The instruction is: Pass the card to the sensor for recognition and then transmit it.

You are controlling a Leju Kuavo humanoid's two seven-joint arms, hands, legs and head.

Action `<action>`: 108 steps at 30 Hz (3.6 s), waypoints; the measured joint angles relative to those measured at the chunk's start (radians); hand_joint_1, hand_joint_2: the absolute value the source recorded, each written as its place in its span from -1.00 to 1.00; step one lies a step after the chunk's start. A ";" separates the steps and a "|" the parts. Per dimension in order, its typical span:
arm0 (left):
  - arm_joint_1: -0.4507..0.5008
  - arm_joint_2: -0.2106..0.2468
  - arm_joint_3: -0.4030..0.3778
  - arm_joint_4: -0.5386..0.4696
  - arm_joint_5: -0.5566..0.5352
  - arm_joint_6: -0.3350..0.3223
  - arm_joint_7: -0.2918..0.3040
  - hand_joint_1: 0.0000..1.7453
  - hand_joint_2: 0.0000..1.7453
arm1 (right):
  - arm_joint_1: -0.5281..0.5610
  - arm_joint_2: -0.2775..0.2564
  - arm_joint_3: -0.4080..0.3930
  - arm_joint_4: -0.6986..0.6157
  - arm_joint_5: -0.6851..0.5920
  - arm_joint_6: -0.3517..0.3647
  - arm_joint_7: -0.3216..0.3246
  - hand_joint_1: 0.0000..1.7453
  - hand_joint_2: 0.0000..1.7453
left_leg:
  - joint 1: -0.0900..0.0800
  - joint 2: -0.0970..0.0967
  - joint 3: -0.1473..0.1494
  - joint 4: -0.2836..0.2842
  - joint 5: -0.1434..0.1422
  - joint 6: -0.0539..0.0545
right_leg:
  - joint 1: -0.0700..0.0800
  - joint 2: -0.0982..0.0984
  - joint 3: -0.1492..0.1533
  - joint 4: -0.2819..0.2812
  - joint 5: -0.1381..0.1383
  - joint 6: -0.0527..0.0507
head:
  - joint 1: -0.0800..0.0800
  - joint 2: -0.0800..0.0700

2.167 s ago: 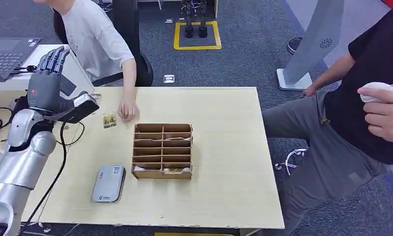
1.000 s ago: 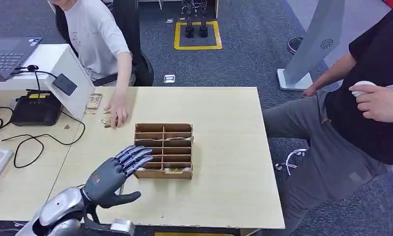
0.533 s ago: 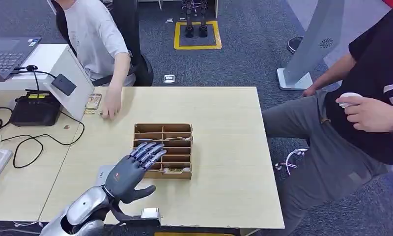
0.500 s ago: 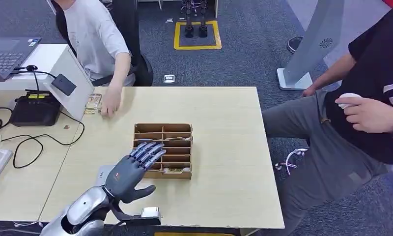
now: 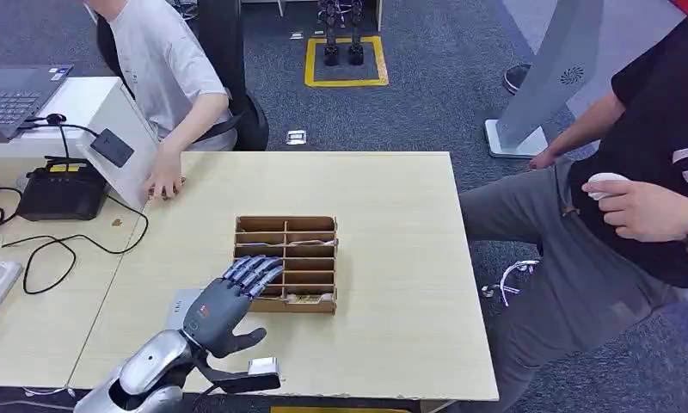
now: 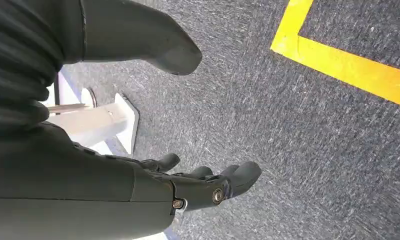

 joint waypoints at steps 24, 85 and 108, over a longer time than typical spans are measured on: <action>0.020 -0.039 0.042 0.032 -0.024 0.013 0.008 -1.00 1.00 | 0.000 0.002 0.000 0.000 0.011 -0.005 -0.002 -1.00 1.00 | 0.000 0.000 0.000 0.000 0.000 0.000 | 0.000 0.000 0.000 0.000 0.000 0.000 | 0.000 0.000; -0.166 0.065 0.272 -0.079 0.361 -0.122 -0.106 1.00 1.00 | 0.004 0.006 -0.001 0.000 0.042 -0.006 -0.004 -1.00 1.00 | 0.003 -0.001 -0.002 0.000 0.004 -0.002 | 0.003 -0.001 -0.001 0.001 0.002 -0.003 | 0.000 0.000; -0.341 0.157 0.481 0.105 0.081 -0.061 0.110 1.00 1.00 | -0.001 0.008 -0.006 -0.002 0.080 -0.006 0.005 -1.00 1.00 | 0.002 0.000 -0.002 0.000 0.004 -0.002 | 0.004 0.000 -0.002 0.001 0.003 -0.003 | 0.000 0.000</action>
